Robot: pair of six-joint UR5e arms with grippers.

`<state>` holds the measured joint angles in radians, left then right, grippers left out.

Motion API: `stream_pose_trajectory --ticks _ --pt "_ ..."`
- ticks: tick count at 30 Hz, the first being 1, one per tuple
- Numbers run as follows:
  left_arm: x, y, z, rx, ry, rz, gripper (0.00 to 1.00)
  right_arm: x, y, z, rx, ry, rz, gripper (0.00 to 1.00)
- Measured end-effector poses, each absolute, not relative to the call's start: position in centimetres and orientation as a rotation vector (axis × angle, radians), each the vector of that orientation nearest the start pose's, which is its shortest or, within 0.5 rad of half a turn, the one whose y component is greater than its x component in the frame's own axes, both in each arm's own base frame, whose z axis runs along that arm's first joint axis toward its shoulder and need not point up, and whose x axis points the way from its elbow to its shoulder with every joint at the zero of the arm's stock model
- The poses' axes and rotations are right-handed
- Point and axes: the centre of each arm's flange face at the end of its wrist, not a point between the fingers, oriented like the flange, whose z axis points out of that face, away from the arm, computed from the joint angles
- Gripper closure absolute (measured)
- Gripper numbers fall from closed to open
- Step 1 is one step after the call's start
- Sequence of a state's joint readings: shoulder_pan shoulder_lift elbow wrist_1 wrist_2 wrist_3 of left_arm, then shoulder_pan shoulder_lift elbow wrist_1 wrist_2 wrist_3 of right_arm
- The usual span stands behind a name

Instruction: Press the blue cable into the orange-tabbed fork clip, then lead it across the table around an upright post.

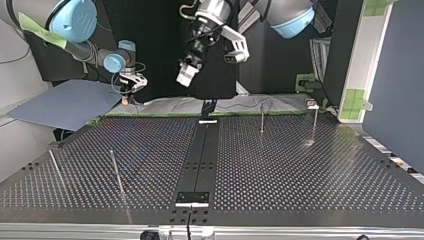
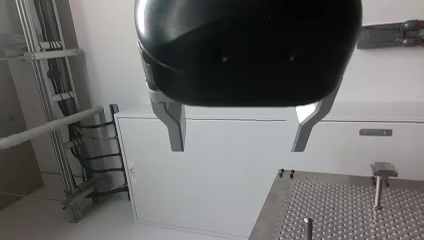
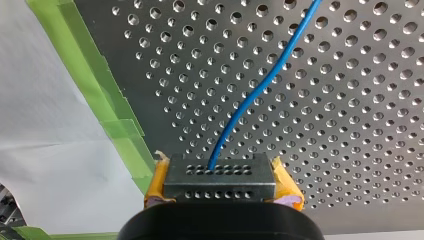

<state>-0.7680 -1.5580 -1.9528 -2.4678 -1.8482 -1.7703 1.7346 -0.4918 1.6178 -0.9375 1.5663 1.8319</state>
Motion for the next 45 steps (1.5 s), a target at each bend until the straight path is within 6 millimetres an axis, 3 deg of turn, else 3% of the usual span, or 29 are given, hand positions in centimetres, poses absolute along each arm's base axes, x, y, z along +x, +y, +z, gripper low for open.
stream_pose_trajectory --ticks 10,16,25,32,45 --pt "26.1 -40.4 34.7 0.122 1.306 -0.664 0.02 23.5 -59.2 -10.7 1.35 -1.479 1.395 1.0" --pt "25.7 -40.0 31.0 0.12 1.344 -0.657 0.02 23.4 -59.2 -10.7 1.349 -1.479 1.395 1.0" --pt "24.4 -38.6 29.1 0.1 1.33 -0.675 0.02 23.5 -59.2 -10.7 1.35 -1.477 1.397 1.0" --pt "23.6 -37.7 25.3 0.109 1.378 -0.661 0.02 23.5 -59.2 -10.7 1.35 -1.476 1.399 1.0" --pt "20.9 -34.8 20.7 0.133 1.484 -0.626 0.02 23.7 -59.1 -10.7 1.355 -1.475 1.402 1.0"
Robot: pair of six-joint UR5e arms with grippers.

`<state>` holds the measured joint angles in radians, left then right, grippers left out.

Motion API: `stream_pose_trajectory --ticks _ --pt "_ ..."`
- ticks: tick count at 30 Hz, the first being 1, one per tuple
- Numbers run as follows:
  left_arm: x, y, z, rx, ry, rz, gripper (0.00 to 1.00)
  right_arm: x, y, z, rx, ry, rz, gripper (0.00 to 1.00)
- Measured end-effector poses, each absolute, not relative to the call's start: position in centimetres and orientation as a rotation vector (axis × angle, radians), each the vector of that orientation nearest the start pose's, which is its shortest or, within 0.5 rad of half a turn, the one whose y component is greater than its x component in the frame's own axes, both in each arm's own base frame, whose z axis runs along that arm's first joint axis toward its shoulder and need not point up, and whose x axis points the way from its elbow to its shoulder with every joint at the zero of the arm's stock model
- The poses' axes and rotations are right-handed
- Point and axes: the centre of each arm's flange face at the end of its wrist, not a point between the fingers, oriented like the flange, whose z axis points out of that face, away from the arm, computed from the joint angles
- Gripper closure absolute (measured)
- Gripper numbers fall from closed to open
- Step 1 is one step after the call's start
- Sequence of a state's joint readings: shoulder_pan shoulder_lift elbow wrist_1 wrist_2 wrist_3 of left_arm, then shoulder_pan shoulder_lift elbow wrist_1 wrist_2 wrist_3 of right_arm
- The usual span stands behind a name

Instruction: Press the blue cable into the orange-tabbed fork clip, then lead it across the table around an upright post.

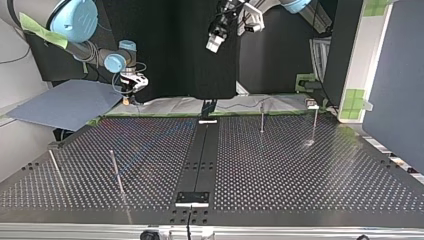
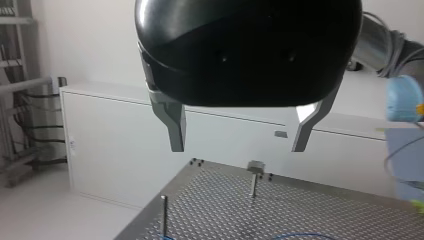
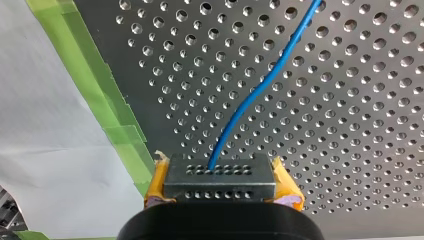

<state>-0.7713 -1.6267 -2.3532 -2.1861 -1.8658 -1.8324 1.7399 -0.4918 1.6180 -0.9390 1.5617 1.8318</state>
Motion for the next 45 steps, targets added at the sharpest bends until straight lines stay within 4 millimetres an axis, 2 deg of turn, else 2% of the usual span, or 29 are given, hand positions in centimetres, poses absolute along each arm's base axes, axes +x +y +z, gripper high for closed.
stream_pose_trajectory --ticks 17,24,32,45 --pt "16.5 -30.2 15.6 0.156 1.623 -0.529 0.02 23.9 -59.0 -10.7 1.356 -1.475 1.399 1.0" --pt "15.4 -28.0 14.0 0.144 1.638 -0.448 0.02 23.8 -59.0 -10.8 1.363 -1.469 1.39 1.0" --pt "16.2 -28.7 13.6 0.152 1.617 -0.454 0.02 23.9 -59.0 -10.8 1.368 -1.467 1.39 1.0" --pt "16.4 -28.8 13.6 0.152 1.614 -0.457 0.02 24.0 -58.9 -10.8 1.368 -1.467 1.391 1.0"
